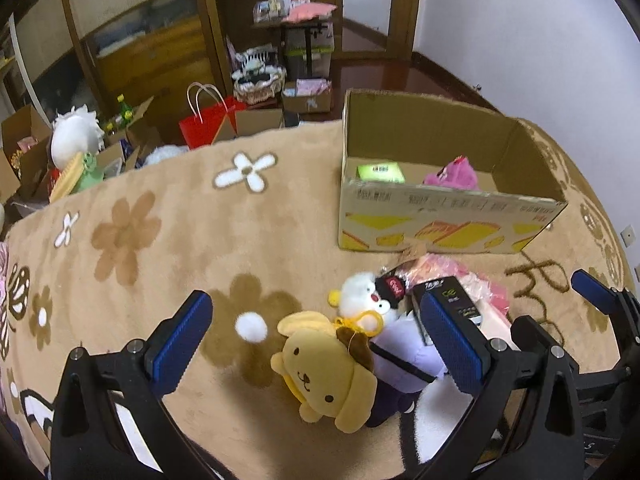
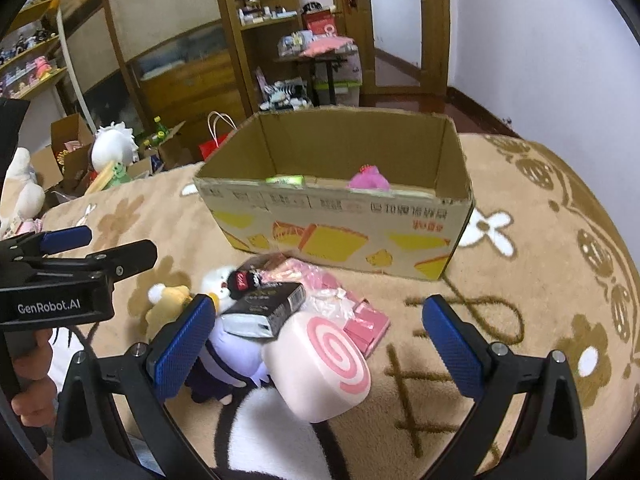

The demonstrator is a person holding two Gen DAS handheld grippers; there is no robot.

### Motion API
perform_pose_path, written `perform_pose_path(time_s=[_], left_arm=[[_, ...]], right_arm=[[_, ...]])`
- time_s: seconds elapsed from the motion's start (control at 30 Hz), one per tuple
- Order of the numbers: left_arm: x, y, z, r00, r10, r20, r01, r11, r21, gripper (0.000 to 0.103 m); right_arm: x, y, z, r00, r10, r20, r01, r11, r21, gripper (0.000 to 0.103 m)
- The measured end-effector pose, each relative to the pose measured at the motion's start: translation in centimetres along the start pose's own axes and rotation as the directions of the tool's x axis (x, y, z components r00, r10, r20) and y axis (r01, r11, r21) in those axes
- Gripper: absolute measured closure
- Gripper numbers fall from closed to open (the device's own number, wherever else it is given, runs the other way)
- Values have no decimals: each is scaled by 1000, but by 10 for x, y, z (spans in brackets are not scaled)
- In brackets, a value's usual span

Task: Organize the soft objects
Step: 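Lower the right tool onto the swirl cushion while the left tool lowers onto the yellow plush dog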

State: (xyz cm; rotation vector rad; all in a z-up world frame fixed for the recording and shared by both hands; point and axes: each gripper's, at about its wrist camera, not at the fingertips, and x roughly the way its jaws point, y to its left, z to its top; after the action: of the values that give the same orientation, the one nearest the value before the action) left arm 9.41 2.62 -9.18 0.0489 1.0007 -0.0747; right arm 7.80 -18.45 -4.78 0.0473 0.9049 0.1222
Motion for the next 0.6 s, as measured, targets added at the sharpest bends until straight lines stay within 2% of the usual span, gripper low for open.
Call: perform_pose_path(time_s=[0.33,0.6], left_arm=[[26,-1,-7,995,-26,-93,24,999,-25,0],[39,-2,-12,992,-16,-123,15,1000,-16,0]], right_arm=[[26,-8,-10,998,-13,-64,14,1000,20,0],[36,-15,-15,996,-33,-88,37,999,38,0]])
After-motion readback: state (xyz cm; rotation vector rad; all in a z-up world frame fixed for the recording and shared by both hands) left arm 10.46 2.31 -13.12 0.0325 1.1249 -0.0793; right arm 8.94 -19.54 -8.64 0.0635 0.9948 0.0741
